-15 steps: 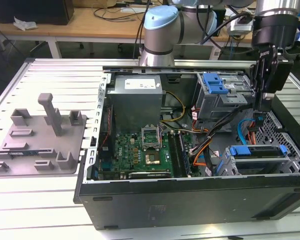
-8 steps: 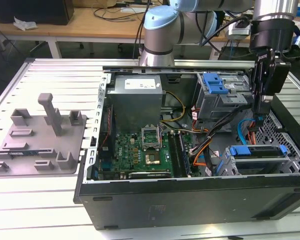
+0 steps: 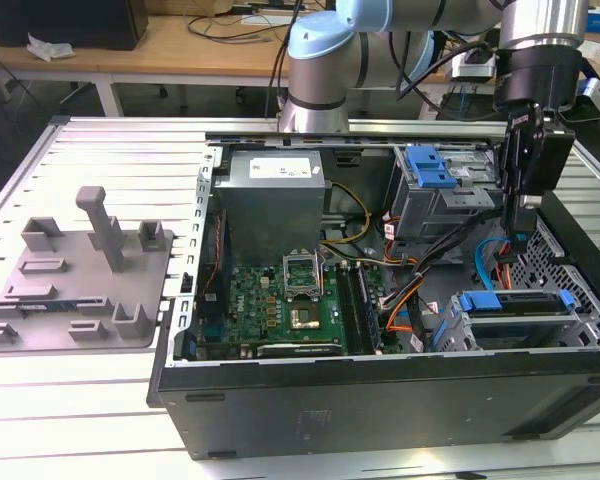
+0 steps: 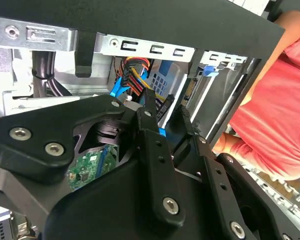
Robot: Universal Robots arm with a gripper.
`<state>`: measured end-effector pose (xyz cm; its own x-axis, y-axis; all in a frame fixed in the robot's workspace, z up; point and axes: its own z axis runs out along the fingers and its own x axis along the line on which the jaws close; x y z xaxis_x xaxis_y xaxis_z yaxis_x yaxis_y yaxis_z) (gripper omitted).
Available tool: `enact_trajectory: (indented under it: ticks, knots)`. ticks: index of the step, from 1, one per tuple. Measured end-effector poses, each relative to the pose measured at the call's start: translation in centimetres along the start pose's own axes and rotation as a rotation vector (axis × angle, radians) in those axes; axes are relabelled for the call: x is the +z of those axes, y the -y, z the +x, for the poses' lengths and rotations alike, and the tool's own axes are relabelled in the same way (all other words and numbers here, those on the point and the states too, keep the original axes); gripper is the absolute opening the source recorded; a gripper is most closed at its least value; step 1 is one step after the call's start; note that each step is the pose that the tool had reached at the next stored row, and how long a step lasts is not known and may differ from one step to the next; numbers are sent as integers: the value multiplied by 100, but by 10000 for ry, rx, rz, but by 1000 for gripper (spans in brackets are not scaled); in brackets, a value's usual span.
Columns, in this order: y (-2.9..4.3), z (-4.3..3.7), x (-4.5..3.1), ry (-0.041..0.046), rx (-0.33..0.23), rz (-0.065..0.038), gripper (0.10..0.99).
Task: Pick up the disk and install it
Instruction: 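Insert the first disk wire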
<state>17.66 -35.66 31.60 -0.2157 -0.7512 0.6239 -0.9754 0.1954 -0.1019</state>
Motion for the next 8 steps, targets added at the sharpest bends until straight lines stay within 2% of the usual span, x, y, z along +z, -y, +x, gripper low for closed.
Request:
enact_trajectory:
  ticks: [2, 8]
  knots:
    - [-2, -4, -4, -98, 7, 20, 349]
    - [-2, -7, -1, -124, 6, 27, 349]
